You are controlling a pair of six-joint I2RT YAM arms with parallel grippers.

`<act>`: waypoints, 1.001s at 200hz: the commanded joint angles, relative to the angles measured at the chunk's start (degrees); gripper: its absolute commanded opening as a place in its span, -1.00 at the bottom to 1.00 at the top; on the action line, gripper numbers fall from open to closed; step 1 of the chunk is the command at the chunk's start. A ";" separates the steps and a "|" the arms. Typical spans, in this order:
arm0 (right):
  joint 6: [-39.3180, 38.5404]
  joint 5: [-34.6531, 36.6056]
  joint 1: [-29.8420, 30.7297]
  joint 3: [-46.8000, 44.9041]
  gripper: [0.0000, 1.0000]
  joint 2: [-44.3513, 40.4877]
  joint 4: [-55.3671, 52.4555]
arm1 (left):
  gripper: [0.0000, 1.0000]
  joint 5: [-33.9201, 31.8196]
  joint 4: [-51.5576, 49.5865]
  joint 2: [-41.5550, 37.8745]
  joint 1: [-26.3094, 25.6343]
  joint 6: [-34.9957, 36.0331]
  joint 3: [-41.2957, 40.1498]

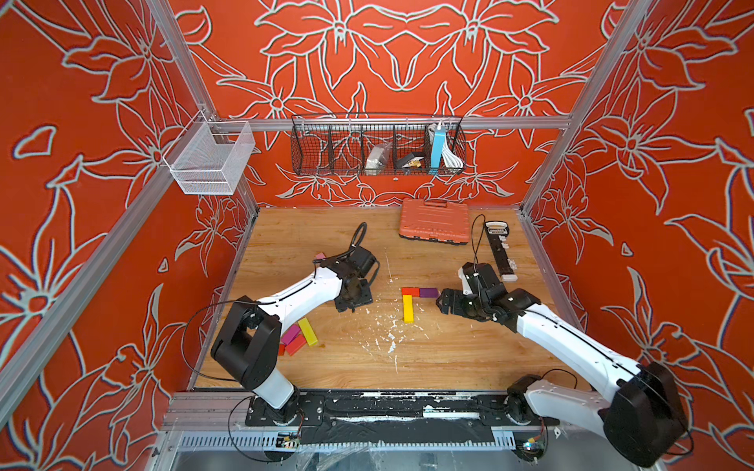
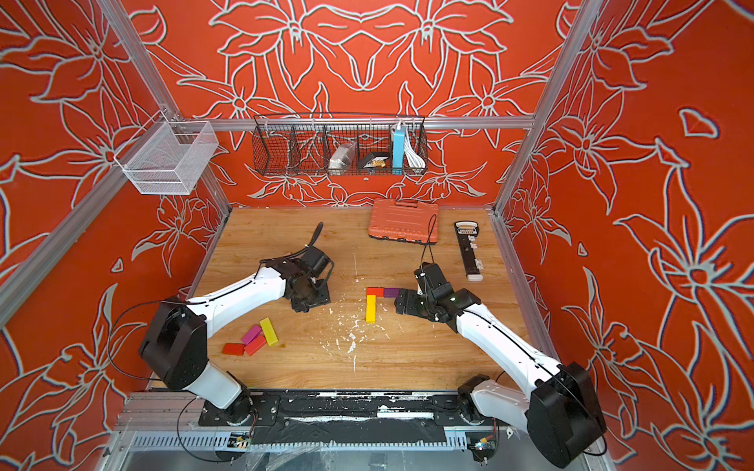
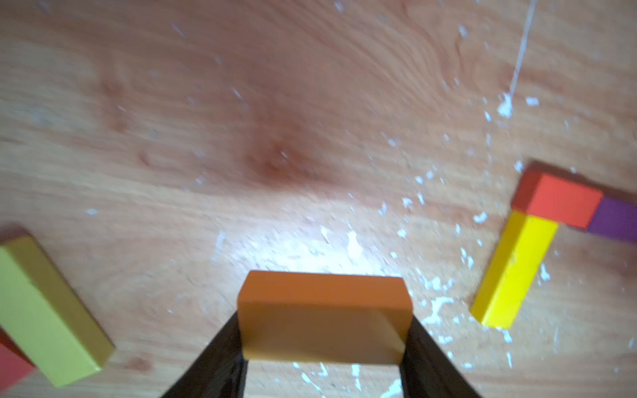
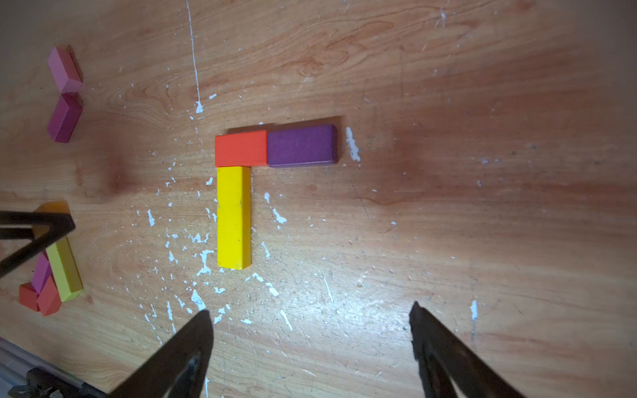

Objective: Assemble the letter c with building blocks
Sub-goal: Place the building block at the center of the board.

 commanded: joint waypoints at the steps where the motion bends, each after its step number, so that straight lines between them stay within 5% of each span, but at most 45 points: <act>1: 0.66 2.25 -0.93 -1.76 0.83 -1.77 -2.57 | 0.23 -0.44 0.51 -0.03 -5.95 -4.14 0.40; 87: 1.61 2.43 -2.41 -5.35 0.83 -3.55 -2.99 | 0.26 -2.74 2.03 12.32 -21.86 -12.11 8.26; 200: 0.80 2.07 -3.50 -8.22 0.83 -5.99 -3.33 | 0.27 -3.50 0.86 22.59 -25.48 -14.88 15.95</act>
